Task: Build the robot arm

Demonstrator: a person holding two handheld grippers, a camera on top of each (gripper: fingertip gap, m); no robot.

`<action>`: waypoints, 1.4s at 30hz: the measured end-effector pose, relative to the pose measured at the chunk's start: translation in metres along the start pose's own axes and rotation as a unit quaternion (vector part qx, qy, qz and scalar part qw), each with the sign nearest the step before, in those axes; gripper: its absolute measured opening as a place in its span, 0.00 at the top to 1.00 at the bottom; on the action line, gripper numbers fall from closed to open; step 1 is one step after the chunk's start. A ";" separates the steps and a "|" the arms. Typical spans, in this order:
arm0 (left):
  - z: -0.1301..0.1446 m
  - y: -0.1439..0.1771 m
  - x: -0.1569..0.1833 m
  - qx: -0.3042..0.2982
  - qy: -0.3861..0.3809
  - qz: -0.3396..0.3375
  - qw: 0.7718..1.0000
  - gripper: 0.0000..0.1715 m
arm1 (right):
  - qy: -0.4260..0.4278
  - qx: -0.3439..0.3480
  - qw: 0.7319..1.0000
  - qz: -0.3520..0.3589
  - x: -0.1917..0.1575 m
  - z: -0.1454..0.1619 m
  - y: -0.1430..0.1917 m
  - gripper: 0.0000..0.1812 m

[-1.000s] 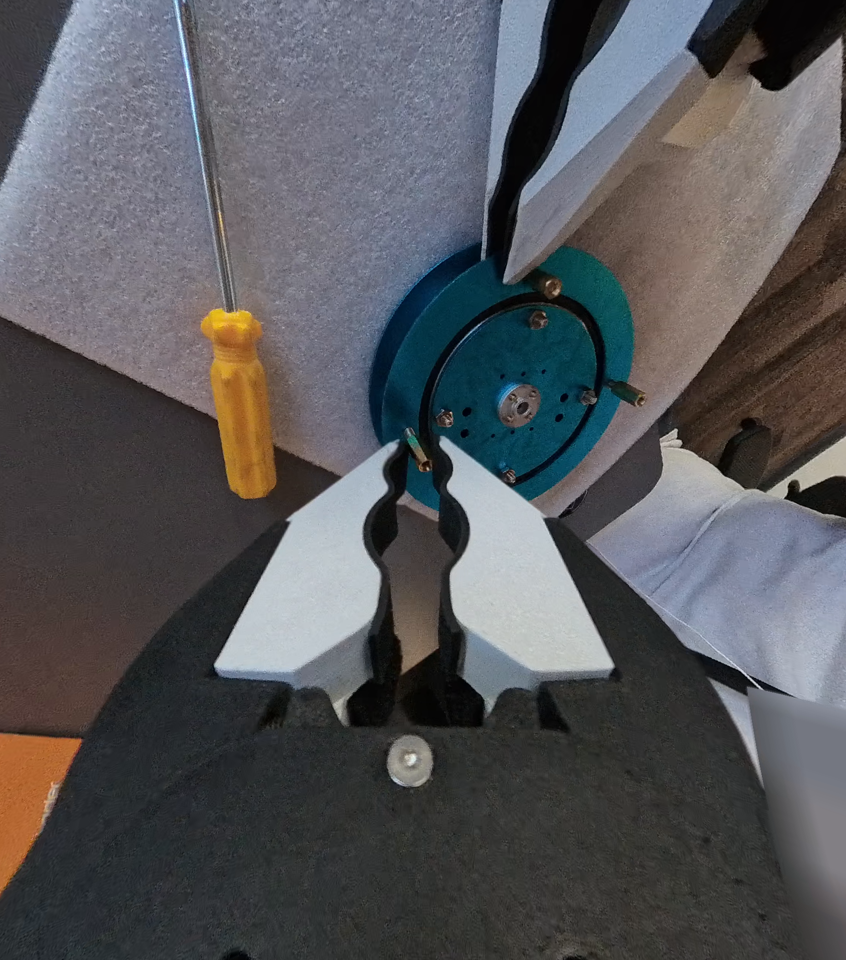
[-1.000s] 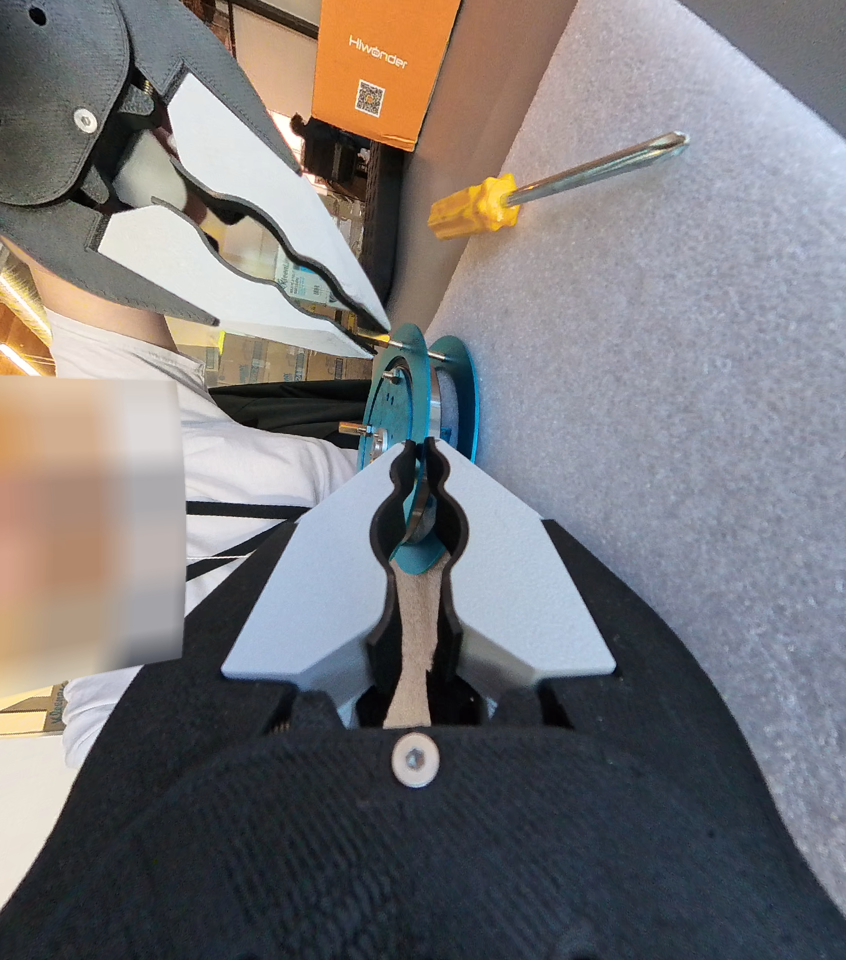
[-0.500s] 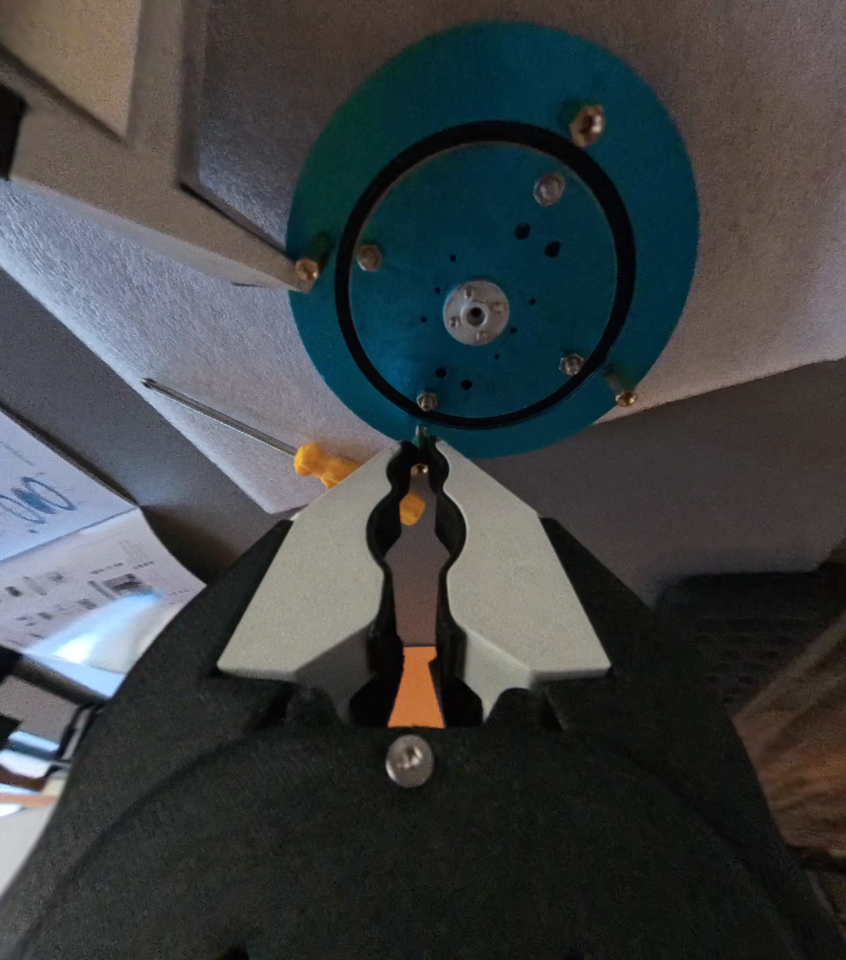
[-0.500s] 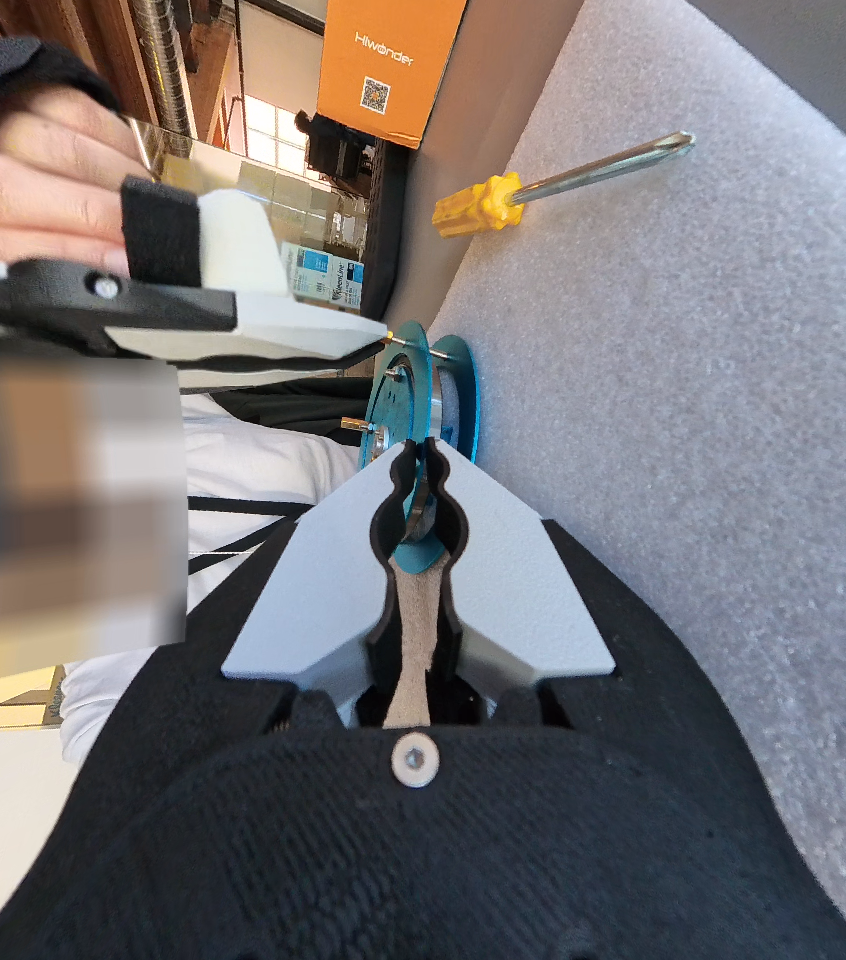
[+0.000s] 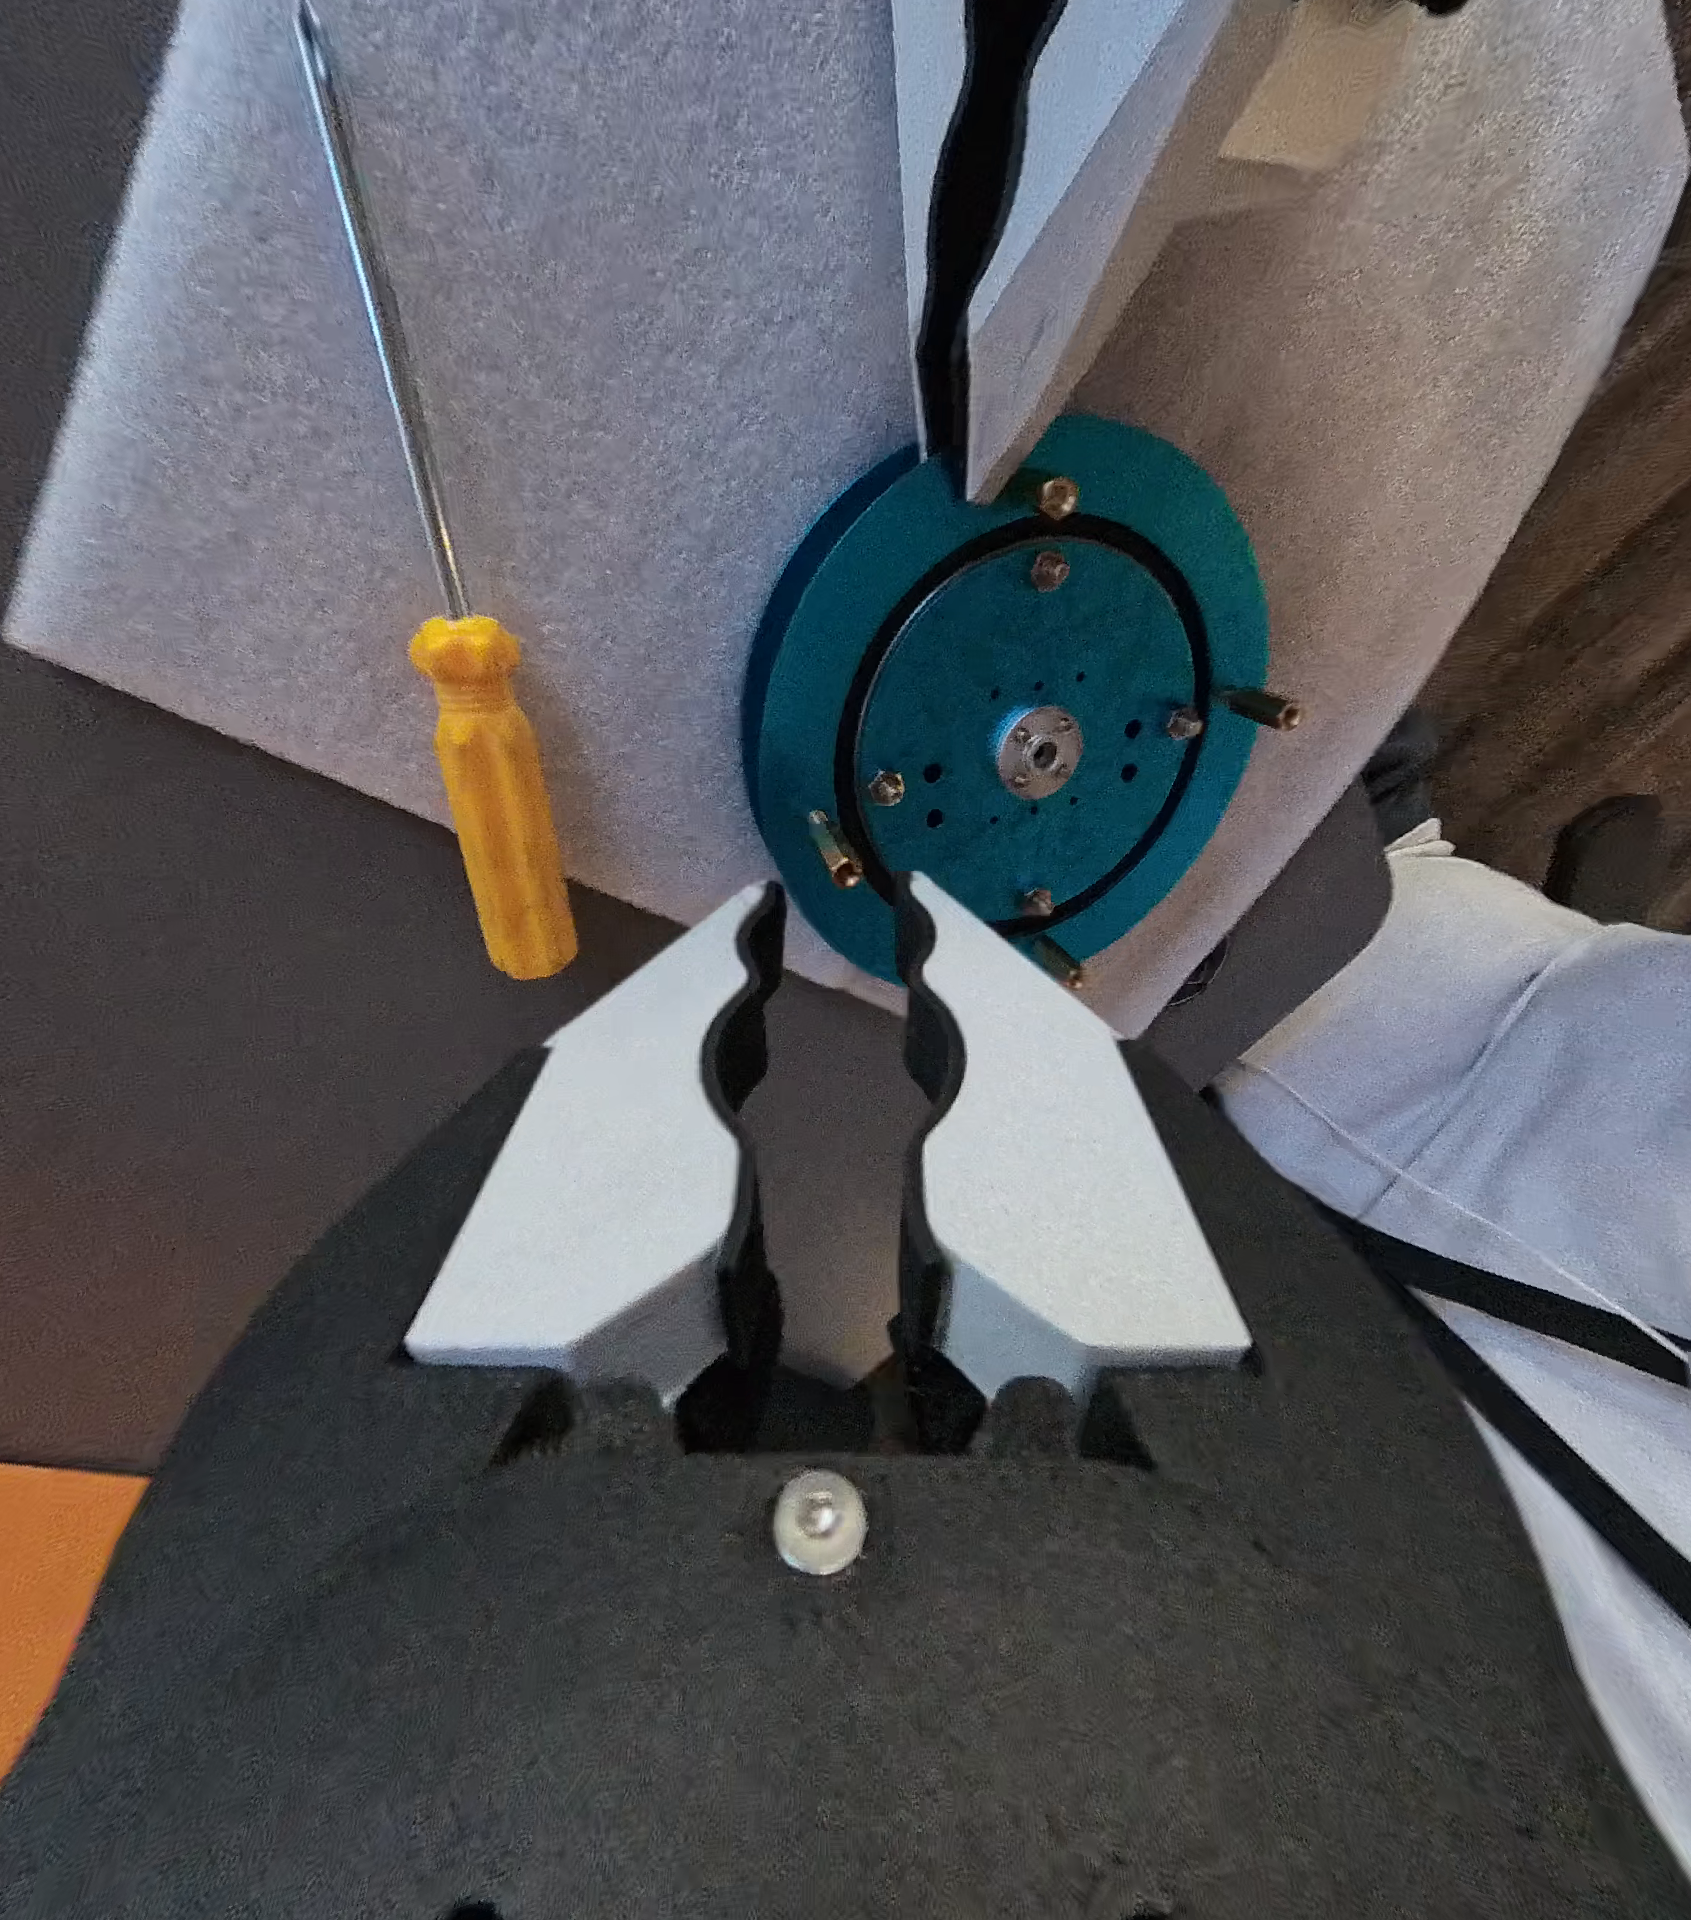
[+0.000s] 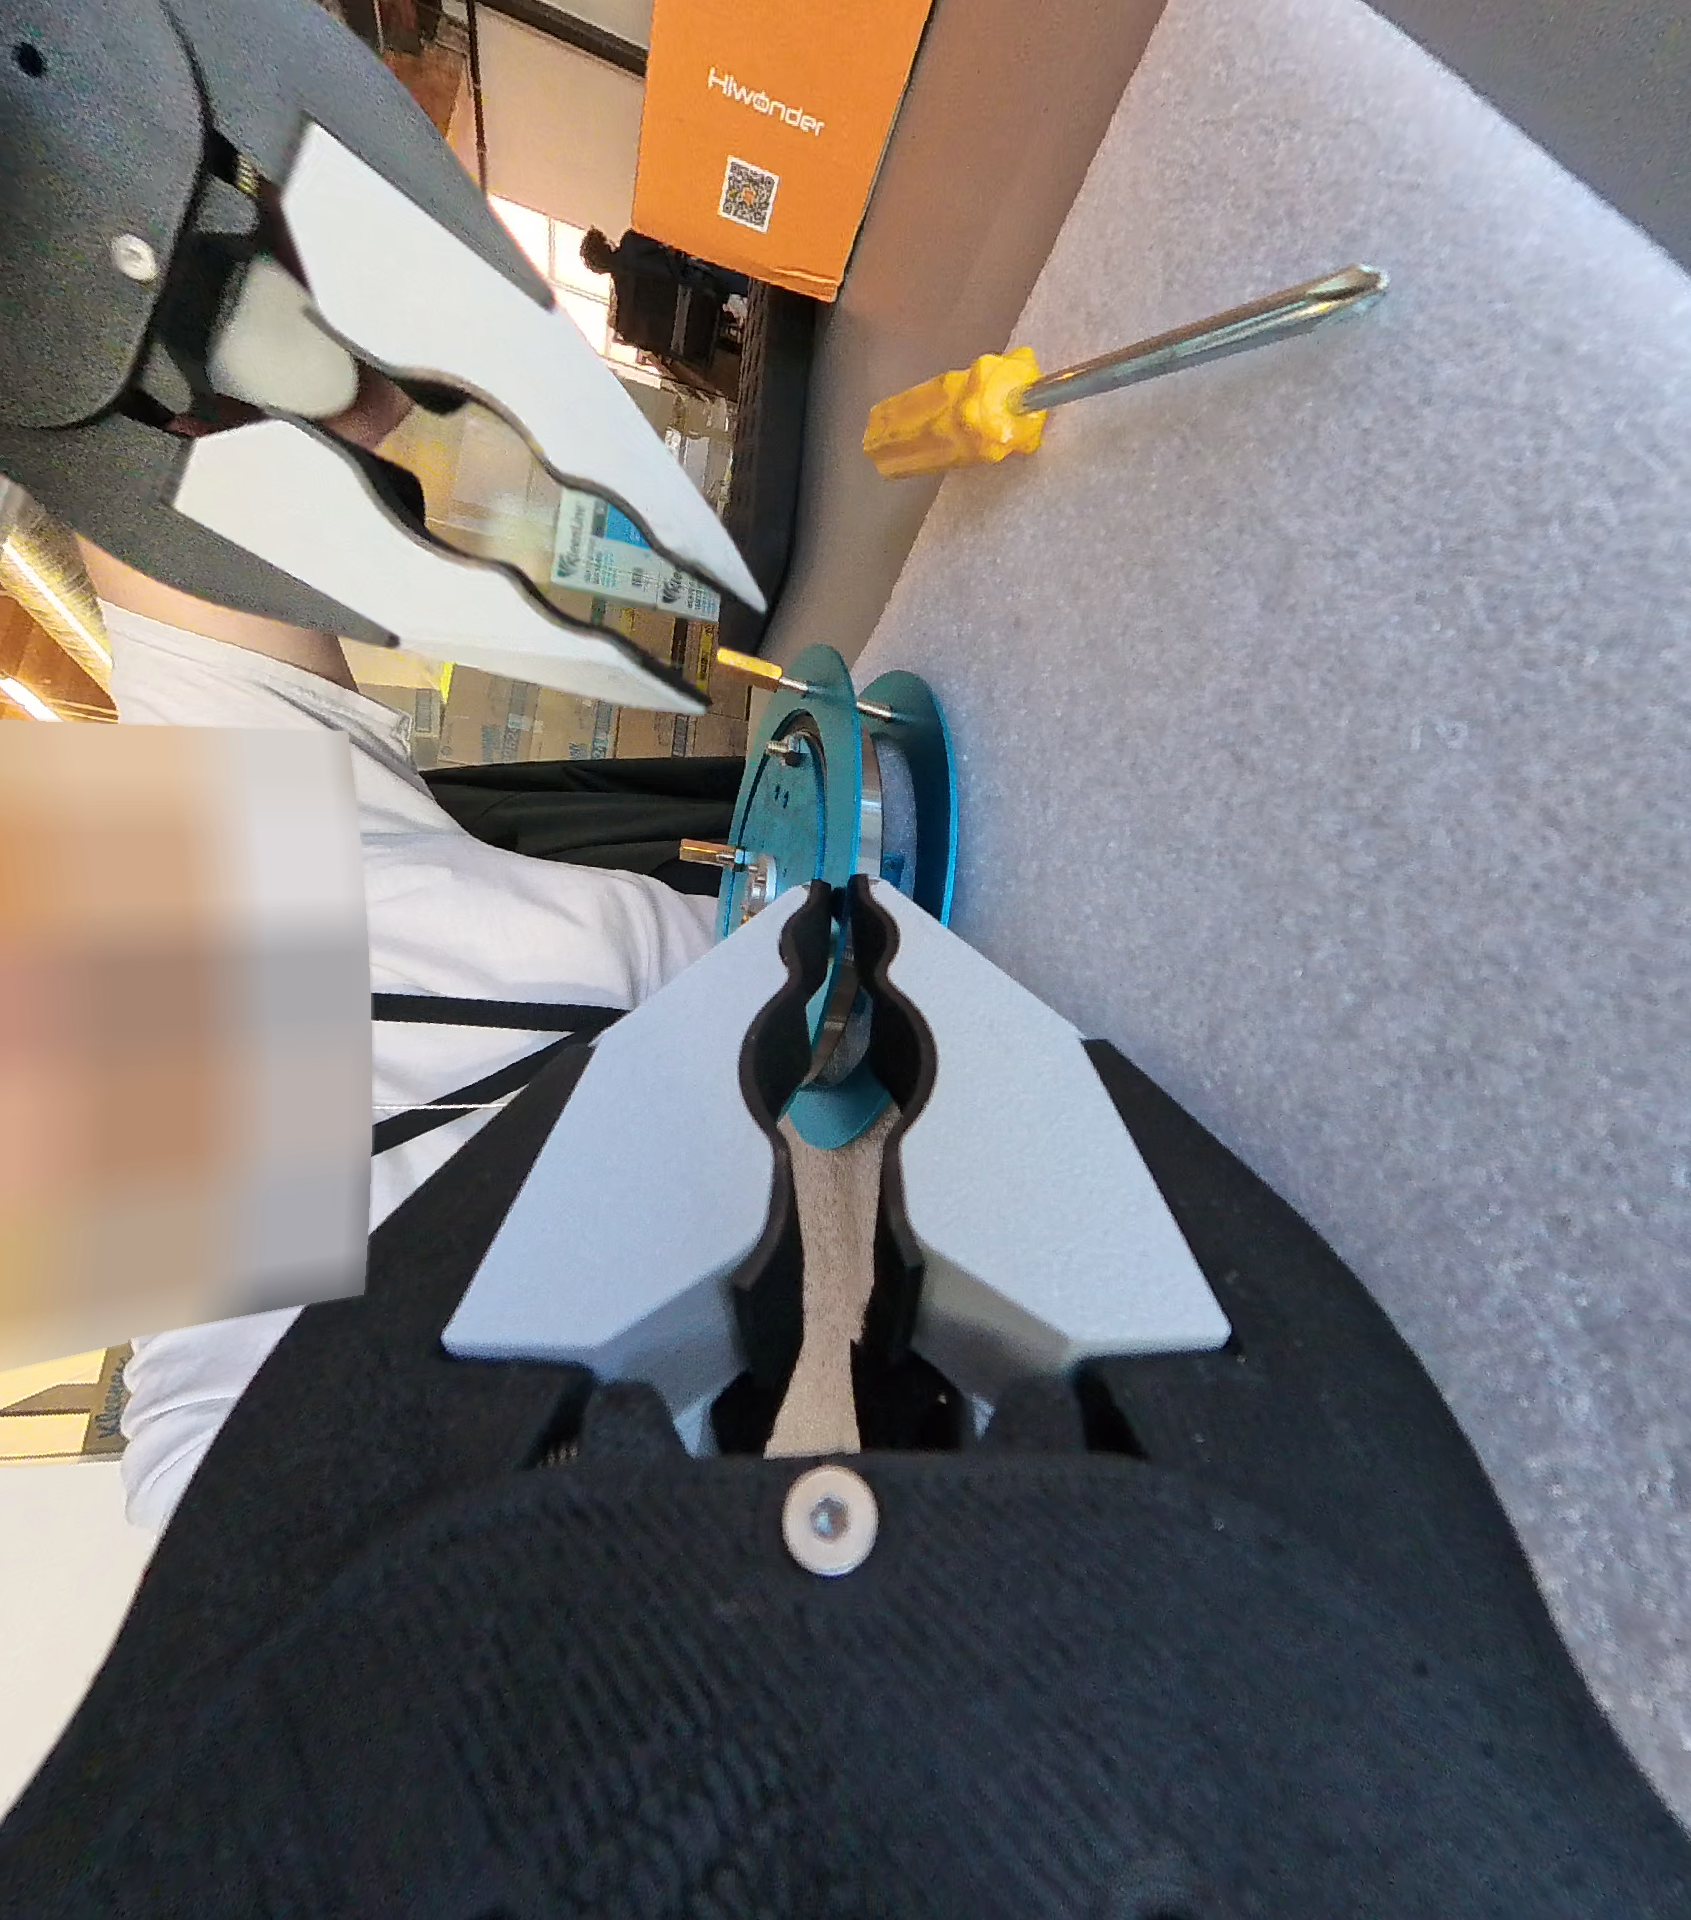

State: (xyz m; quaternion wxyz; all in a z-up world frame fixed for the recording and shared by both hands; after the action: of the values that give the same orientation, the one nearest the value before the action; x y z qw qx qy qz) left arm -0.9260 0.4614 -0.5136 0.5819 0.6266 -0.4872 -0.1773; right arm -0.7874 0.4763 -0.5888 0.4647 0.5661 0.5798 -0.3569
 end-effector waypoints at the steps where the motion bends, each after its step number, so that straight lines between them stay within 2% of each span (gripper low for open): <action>1: 0.001 -0.003 0.001 -0.002 0.019 0.007 1.000 0.87 | 0.000 0.000 1.000 0.000 0.000 0.000 0.000 0.99; 2: 0.001 -0.005 0.001 -0.007 0.028 0.007 1.000 0.87 | 0.000 0.000 1.000 0.000 0.000 0.000 0.000 0.99; 4: 0.000 -0.008 0.000 -0.016 0.023 -0.002 1.000 0.95 | 0.000 0.001 1.000 0.001 0.000 0.000 0.000 0.99; 7: -0.002 -0.010 0.002 -0.033 0.005 -0.005 0.999 0.96 | 0.002 0.002 1.000 0.000 0.000 0.000 0.000 0.99; 10: -0.004 -0.010 0.007 -0.082 -0.124 -0.009 0.989 0.97 | 0.001 0.001 1.000 0.000 0.000 0.000 0.000 0.99; 12: -0.005 -0.012 0.012 -0.117 -0.250 -0.019 0.961 0.97 | 0.001 0.001 1.000 0.000 0.000 0.000 0.000 0.99; 13: -0.005 -0.013 0.015 -0.134 -0.320 -0.021 0.938 0.97 | 0.001 0.001 1.000 0.000 0.000 0.000 0.000 0.99; 16: -0.003 -0.015 0.022 -0.167 -0.505 -0.035 0.846 0.97 | 0.002 0.002 1.000 -0.001 0.000 0.000 0.000 0.99; 17: -0.002 -0.015 0.023 -0.170 -0.545 -0.043 0.820 0.97 | 0.003 0.002 1.000 -0.002 0.000 0.000 0.001 0.99; 18: 0.000 -0.015 0.025 -0.171 -0.569 -0.051 0.803 0.97 | 0.003 0.003 1.000 -0.002 0.000 0.000 0.001 0.99; 19: 0.001 -0.015 0.027 -0.165 -0.578 -0.054 0.798 0.97 | 0.003 0.002 1.000 -0.002 0.000 0.000 0.001 0.99; 20: 0.002 -0.014 0.028 -0.157 -0.575 -0.052 0.802 0.96 | 0.003 0.001 1.000 -0.002 0.000 0.000 0.001 0.99; 21: 0.001 -0.011 0.029 -0.145 -0.558 -0.046 0.816 0.92 | 0.002 0.001 1.000 -0.001 0.000 0.000 0.000 0.99; 22: -0.001 -0.008 0.028 -0.129 -0.526 -0.041 0.840 0.85 | 0.002 0.001 1.000 -0.001 0.000 0.000 0.001 0.99; 23: -0.006 -0.004 0.026 -0.106 -0.474 -0.041 0.873 0.78 | 0.002 0.001 1.000 -0.001 0.000 0.000 0.001 0.99; 25: -0.014 0.002 0.021 -0.067 -0.309 -0.028 0.948 0.76 | 0.003 0.002 1.000 -0.001 0.000 0.000 0.001 0.99; 26: -0.015 0.004 0.019 -0.056 -0.210 -0.002 0.976 0.82 | 0.003 0.002 1.000 -0.002 0.000 0.000 0.001 0.99; 27: -0.014 0.004 0.016 -0.048 -0.121 0.018 0.991 0.86 | 0.003 0.002 1.000 -0.002 0.000 0.000 0.001 0.99; 28: -0.013 0.004 0.013 -0.040 -0.054 0.037 0.997 0.88 | 0.002 0.001 1.000 -0.001 0.000 0.000 0.000 0.99; 29: -0.011 0.003 0.009 -0.034 -0.012 0.038 0.999 0.90 | 0.002 0.001 1.000 0.000 0.000 0.000 0.000 0.99; 30: -0.009 0.001 0.006 -0.032 0.011 0.041 0.999 0.88 | 0.002 0.001 1.000 -0.001 0.000 0.000 0.000 0.99; 34: -0.001 -0.009 -0.003 -0.057 0.038 0.003 0.998 0.86 | 0.004 0.003 1.000 -0.002 0.000 0.000 0.000 0.99; 37: -0.004 -0.013 0.000 -0.055 0.048 0.010 0.997 0.95 | 0.003 0.003 1.000 -0.001 0.000 0.000 0.001 0.99; 40: -0.006 -0.014 0.003 -0.086 -0.011 0.001 0.996 0.96 | 0.004 0.003 1.000 -0.002 0.000 0.000 0.000 0.99; 42: -0.008 -0.015 0.008 -0.119 -0.121 -0.010 0.985 0.96 | 0.003 0.003 1.000 -0.001 0.000 0.000 0.000 0.99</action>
State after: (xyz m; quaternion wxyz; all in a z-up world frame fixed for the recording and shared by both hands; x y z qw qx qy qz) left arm -0.9100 0.4572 -0.5228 0.5871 0.5312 -0.5236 -0.3145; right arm -0.7870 0.4763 -0.5885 0.4608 0.5678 0.5811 -0.3573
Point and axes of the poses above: each gripper's, where its closed fingertips meet, y back along the fingers, z out of its underside, x = y × z across the jaws, the point moved 7 cm from there along y, back along the fingers, and after that the axes turned 15 degrees about x, right-handed, at the moved point
